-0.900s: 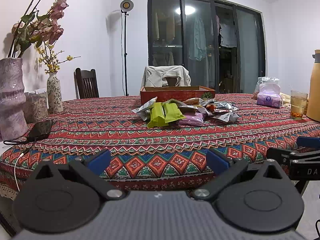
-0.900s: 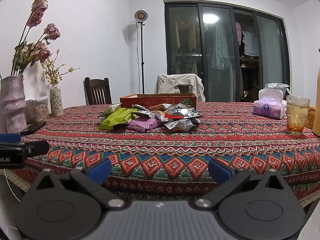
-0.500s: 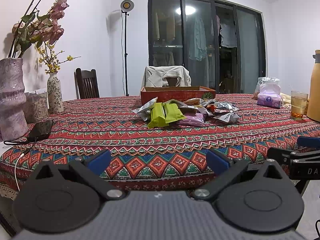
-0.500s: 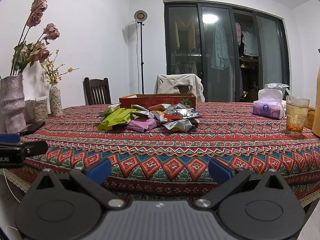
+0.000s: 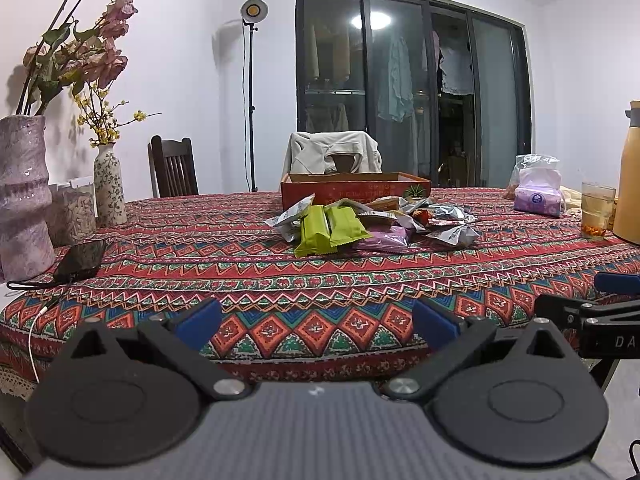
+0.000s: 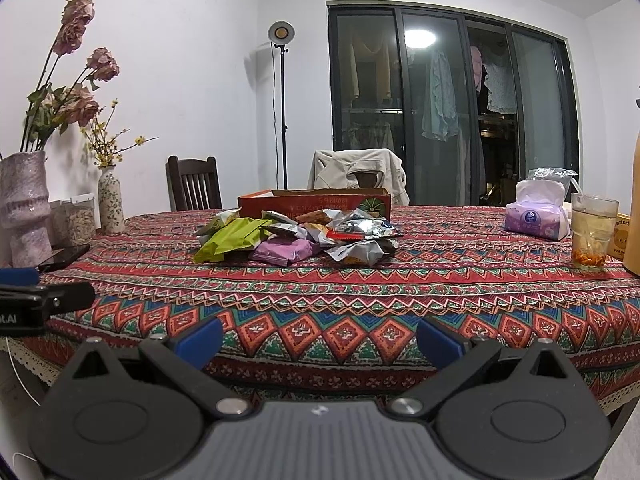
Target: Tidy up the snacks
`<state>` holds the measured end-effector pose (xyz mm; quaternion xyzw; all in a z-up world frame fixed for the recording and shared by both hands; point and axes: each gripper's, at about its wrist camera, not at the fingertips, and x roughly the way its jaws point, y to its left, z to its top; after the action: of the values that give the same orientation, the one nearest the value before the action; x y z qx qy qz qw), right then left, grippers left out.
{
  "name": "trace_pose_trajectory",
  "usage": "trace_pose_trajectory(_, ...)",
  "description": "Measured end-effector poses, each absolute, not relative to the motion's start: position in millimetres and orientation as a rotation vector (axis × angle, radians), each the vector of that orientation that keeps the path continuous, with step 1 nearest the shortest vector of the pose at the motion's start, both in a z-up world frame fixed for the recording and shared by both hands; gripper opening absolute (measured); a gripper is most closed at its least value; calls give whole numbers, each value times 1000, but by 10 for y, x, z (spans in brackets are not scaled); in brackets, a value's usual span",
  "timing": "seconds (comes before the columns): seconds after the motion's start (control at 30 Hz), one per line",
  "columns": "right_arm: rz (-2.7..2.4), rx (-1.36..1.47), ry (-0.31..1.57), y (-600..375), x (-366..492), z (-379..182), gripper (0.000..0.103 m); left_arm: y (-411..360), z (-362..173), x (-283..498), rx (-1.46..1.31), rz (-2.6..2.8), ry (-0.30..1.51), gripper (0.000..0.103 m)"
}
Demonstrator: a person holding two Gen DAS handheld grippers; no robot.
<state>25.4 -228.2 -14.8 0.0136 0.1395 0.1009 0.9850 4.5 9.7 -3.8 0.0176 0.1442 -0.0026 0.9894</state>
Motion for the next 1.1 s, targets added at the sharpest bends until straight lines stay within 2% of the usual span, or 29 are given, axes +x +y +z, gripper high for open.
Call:
trace_pose_trajectory(0.43,205,54,282,-2302,400,-179,103,43,-98,267,68,0,308,103)
trace_pose_trajectory(0.6,197,56,283,-2351,658,-217,103,-9,-124,645,60,1,314,103)
trace_pose_trajectory(0.77,172,55,295,-2410,1073,-228,103,36,-109,1110,-10,-24,399,103)
trace_pose_trajectory(1.1,191,52,318,-2465,1894,39,103,87,82,1953,-48,18,456,103)
